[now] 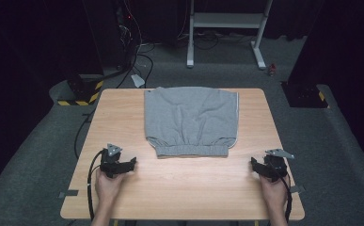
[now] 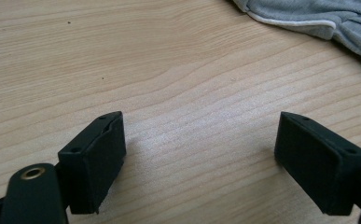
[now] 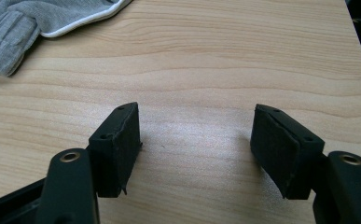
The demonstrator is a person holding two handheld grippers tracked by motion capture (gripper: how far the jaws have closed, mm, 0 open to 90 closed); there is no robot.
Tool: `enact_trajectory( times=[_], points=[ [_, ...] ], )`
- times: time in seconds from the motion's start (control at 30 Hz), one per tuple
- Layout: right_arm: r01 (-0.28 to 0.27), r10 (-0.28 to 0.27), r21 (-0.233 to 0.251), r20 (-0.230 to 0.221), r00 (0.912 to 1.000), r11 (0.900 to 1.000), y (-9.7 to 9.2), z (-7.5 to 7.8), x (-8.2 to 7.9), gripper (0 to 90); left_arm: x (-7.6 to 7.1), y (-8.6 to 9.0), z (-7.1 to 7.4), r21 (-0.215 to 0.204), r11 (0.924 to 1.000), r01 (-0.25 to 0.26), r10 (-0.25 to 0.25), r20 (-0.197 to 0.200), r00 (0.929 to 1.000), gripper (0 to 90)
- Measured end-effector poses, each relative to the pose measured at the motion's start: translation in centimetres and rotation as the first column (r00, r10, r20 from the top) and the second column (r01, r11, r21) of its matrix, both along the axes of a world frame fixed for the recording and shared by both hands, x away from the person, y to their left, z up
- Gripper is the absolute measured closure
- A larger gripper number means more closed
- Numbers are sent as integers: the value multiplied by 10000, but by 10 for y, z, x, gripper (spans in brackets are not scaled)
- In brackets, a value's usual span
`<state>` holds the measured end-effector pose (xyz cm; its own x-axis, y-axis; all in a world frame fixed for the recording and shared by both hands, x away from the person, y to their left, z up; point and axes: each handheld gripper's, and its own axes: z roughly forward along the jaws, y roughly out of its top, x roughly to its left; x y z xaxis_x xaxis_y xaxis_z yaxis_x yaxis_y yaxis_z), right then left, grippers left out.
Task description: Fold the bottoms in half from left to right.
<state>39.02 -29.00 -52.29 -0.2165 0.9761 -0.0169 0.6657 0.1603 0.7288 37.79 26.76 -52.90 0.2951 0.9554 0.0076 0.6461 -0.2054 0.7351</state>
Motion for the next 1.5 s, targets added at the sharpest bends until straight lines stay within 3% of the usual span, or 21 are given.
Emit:
enact_trajectory(
  times=[0.83,0.93,1.3,1.43,1.5],
  points=[
    [17,-17,60,-32,10000,10000,0,0,0,344,2,-3,0,9,9998,-196,196,-25,9998,169],
    [-166,164,248,65,9998,9996,1,1,-2,394,2,-5,0,-55,9998,-207,207,1,9998,185],
    [-568,557,407,267,9981,9976,8,9,1,416,2,-10,3,-536,9986,16,-11,87,10000,187],
    [-608,591,691,270,9979,9958,10,9,1,430,2,-14,4,-793,9968,109,-101,100,9999,200],
    [-708,684,687,363,9970,9951,11,9,2,430,5,-16,8,-692,9972,280,-273,119,9996,197]
  ],
)
